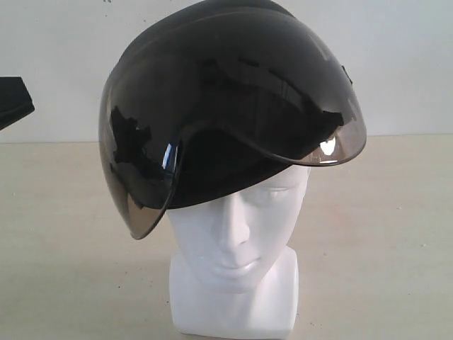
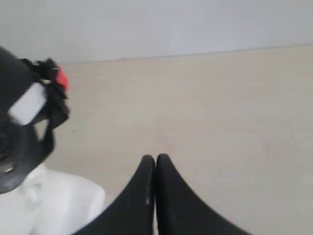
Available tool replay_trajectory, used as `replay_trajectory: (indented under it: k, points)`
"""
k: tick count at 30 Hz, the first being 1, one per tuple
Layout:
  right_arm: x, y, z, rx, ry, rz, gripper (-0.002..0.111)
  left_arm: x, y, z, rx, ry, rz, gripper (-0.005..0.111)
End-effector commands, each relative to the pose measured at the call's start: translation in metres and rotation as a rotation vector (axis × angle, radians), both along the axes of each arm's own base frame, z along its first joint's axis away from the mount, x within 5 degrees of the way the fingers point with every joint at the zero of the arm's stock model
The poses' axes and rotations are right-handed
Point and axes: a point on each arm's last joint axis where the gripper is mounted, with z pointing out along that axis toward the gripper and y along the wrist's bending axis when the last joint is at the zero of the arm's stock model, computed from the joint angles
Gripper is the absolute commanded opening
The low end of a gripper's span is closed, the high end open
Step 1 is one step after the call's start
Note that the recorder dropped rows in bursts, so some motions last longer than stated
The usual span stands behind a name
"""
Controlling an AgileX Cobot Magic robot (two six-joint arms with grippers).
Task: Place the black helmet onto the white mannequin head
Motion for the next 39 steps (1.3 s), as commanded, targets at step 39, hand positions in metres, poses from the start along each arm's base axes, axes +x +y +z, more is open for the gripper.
replay_trajectory:
  k: [39]
  points:
    - [0.131, 0.041, -0.015, 0.637, 0.294, 0.628, 0.000, 0.069, 0.029, -0.005, 0.124, 0.137, -0.005, 0.004]
